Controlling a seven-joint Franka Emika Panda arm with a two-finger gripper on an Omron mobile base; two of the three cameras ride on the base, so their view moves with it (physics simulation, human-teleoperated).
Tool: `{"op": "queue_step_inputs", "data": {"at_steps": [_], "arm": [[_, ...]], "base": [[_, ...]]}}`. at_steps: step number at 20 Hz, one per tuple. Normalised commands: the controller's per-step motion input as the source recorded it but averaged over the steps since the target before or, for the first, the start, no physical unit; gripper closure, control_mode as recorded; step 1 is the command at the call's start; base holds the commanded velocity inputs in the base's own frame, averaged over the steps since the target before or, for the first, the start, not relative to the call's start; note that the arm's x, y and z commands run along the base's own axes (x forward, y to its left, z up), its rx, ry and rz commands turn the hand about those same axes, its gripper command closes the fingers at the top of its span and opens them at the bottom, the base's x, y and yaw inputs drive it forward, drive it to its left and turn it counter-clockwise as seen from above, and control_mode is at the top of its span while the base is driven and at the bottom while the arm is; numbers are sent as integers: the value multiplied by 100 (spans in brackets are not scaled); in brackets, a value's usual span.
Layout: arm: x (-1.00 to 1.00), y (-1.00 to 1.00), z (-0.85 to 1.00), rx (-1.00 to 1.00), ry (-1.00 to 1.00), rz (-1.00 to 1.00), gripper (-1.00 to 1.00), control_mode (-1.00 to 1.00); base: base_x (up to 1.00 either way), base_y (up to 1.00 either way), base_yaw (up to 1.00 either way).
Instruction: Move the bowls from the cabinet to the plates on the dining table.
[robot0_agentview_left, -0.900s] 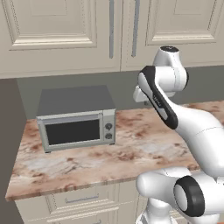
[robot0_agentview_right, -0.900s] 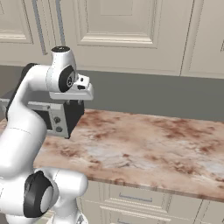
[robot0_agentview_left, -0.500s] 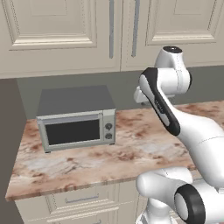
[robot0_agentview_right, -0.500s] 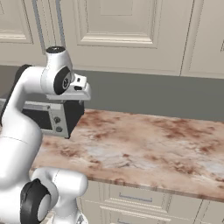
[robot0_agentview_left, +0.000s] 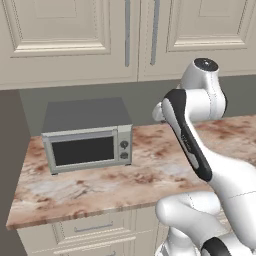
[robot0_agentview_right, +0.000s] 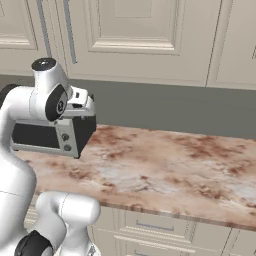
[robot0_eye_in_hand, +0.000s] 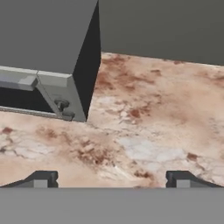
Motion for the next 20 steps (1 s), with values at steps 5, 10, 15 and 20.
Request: {"op": "queue_step_inputs", "data": {"at_steps": [5, 10, 15, 20], "arm": [[-20, 15, 18, 0, -11, 0, -100, -100], [-28, 9, 10, 0, -13, 0, -100, -100], [-20, 15, 15, 0, -14, 0, -100, -100], [-10, 17, 22, 1, -14, 0, -100, -100]], "base": [[0, 0, 0], [0, 0, 0], [0, 0, 0], [0, 0, 0]]}}
